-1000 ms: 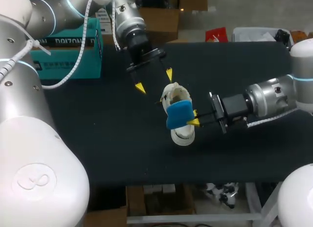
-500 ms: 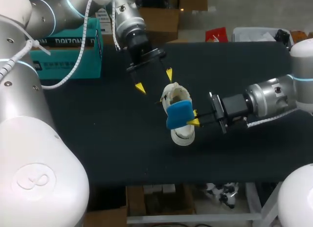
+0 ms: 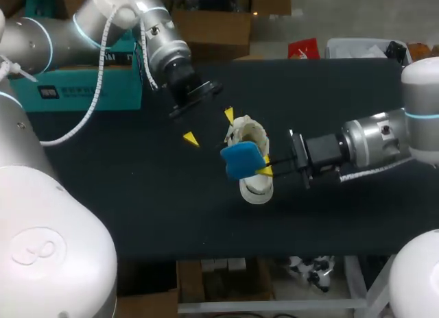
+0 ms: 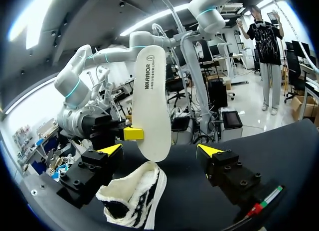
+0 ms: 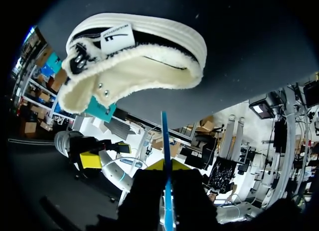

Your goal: Open the shoe tongue, take the insole out of the shoe, put the insole back into the shoe, and pack the shoe into the shoebox

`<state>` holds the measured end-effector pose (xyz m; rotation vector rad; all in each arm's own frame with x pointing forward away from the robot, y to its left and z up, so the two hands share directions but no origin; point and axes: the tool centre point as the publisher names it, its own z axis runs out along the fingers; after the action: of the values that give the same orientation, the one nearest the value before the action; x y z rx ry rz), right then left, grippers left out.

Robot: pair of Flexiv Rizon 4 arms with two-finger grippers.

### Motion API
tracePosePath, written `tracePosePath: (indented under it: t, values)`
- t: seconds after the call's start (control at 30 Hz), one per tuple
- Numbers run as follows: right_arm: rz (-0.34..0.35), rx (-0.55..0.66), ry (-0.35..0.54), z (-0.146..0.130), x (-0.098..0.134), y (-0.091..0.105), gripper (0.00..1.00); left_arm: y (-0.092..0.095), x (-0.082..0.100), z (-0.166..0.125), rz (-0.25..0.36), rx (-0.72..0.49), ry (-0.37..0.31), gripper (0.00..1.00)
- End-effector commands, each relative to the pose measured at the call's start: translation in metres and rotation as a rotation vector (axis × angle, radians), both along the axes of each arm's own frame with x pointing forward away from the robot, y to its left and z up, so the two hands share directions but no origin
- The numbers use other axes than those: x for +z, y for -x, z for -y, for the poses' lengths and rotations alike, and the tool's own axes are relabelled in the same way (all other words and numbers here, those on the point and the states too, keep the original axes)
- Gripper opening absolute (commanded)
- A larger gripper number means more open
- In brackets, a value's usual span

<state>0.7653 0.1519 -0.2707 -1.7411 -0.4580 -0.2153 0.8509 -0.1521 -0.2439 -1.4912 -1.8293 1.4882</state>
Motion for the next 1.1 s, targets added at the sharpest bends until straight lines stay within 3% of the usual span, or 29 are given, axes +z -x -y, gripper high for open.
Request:
tracePosePath:
  t: [0.03, 0.13, 0.17, 0.2, 0.53, 0.6, 0.77, 0.83, 0.97, 1.1]
  values:
    - [0.014, -0.018, 0.007, 0.001, 0.004, 0.007, 0.0, 0.052, 0.002, -0.002, 0.138, 0.389, 0.078, 1.0]
    - [0.02, -0.028, 0.003, 0.002, 0.003, 0.007, 0.0, 0.058, 0.001, -0.003, 0.105, 0.586, 0.081, 1.0]
    - [0.021, -0.032, 0.002, 0.003, 0.003, 0.007, 0.0, 0.057, 0.003, -0.005, 0.068, 0.609, 0.045, 1.0]
    - [0.027, -0.031, -0.003, 0.004, 0.003, 0.007, 0.0, 0.056, 0.006, -0.006, 0.032, 0.588, -0.015, 1.0]
    - [0.065, -0.106, -0.066, 0.016, -0.008, 0.007, 0.0, 0.056, 0.006, -0.006, 0.032, 0.588, -0.015, 1.0]
    - [0.054, -0.12, -0.068, 0.016, -0.012, 0.004, 0.0, 0.061, -0.003, -0.002, 0.056, 0.628, -0.016, 1.0]
    - [0.053, -0.13, -0.074, 0.015, -0.013, 0.001, 0.0, 0.068, -0.022, 0.005, 0.06, 0.673, 0.031, 1.0]
    - [0.049, -0.141, -0.068, 0.013, -0.013, 0.0, 0.0, 0.068, -0.031, 0.01, 0.091, 0.726, 0.044, 1.0]
    - [0.052, -0.167, -0.05, 0.008, -0.011, -0.001, 0.0, 0.069, -0.038, 0.013, 0.071, 0.767, 0.11, 1.0]
    - [0.052, -0.174, -0.034, 0.004, -0.011, -0.003, 0.0, 0.068, -0.043, 0.018, 0.067, 0.787, 0.14, 0.93]
